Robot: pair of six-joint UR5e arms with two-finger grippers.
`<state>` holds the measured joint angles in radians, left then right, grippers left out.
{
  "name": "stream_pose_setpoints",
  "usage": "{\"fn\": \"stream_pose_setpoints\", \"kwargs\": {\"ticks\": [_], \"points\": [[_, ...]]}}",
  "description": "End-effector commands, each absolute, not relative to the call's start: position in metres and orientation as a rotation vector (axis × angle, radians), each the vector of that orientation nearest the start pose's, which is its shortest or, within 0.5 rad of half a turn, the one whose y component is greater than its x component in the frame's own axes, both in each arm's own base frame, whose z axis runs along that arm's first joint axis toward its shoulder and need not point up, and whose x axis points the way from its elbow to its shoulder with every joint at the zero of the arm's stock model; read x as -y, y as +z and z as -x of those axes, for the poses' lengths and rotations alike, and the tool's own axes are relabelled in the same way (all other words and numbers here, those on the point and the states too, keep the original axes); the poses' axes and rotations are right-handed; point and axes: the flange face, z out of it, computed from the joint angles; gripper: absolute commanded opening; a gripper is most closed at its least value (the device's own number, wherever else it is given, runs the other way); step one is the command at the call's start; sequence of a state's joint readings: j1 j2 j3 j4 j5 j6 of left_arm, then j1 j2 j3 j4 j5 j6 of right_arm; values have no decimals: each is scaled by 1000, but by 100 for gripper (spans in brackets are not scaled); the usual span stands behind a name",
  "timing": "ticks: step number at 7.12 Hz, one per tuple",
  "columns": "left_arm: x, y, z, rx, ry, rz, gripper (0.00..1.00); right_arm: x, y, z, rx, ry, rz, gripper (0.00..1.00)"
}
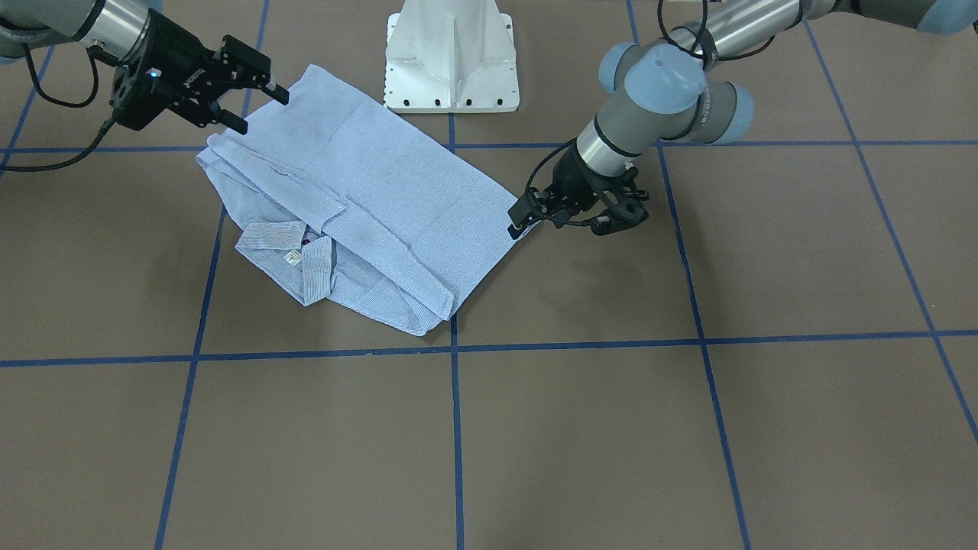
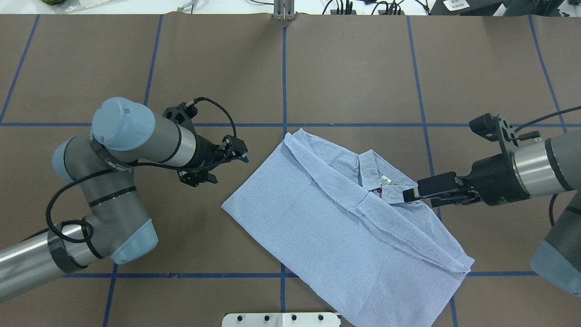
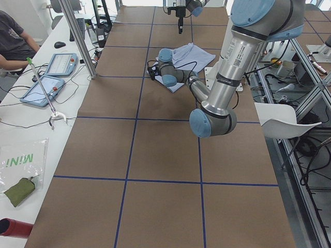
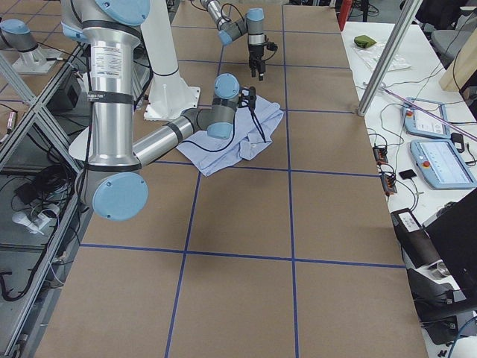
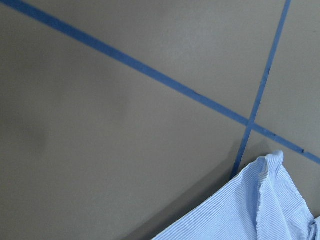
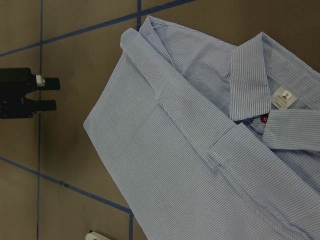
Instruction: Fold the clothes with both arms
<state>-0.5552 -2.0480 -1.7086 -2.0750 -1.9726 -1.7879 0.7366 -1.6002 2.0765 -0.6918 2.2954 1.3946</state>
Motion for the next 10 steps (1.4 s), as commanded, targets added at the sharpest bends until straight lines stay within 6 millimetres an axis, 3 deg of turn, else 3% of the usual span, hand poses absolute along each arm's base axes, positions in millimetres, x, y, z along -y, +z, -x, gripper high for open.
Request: {"fn": "stream_pose_setpoints", "kwargs": {"ticks": [1, 3, 6, 7, 9, 10], "points": [[379, 265, -526, -1052, -502, 191, 96, 345, 328, 269, 1407, -11, -33, 100], [371, 284, -545, -1009, -503, 186, 95, 346, 329, 270, 1404, -7, -34, 100], [373, 293, -548, -990, -528, 183, 87, 347, 329, 269, 1404, -4, -36, 100], [373, 294, -548, -988, -530, 184, 80, 347, 329, 269, 1404, -4, -36, 100], [373, 293, -548, -990, -531, 184, 41, 348, 330, 268, 1403, -1, -37, 100], [373, 293, -549, -990, -529, 185, 41, 350, 330, 266, 1403, 4, -41, 100]]}}
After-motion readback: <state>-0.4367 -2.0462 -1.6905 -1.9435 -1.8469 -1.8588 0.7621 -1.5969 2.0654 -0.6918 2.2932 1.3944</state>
